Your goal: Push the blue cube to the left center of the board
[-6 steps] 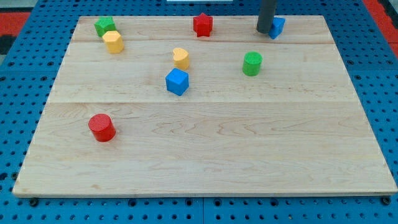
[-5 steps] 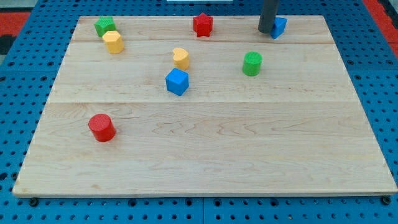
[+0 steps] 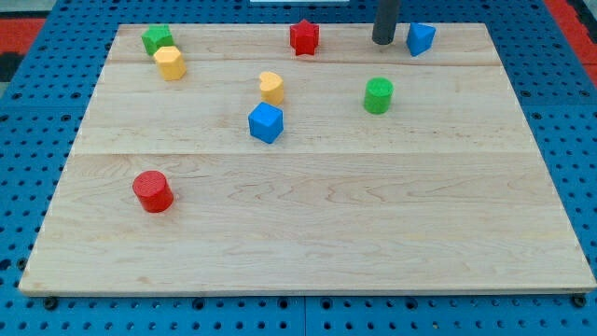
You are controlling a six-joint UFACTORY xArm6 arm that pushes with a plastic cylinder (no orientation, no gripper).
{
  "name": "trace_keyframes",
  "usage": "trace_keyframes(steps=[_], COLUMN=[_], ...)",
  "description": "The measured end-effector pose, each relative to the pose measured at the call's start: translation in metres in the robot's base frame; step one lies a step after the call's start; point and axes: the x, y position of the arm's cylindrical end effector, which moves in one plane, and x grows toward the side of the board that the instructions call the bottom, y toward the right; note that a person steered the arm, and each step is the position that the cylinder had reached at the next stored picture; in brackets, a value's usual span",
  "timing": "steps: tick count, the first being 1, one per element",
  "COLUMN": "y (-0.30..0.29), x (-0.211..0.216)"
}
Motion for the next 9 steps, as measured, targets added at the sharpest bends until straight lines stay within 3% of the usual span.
trace_keyframes(steps=[3,5,6,7,8,9], y=[-0.014,-0.023,-0.080,-0.116,-0.113,-0.172], x=[-0.004,0.098,0.099,0.134,0.190,0.172])
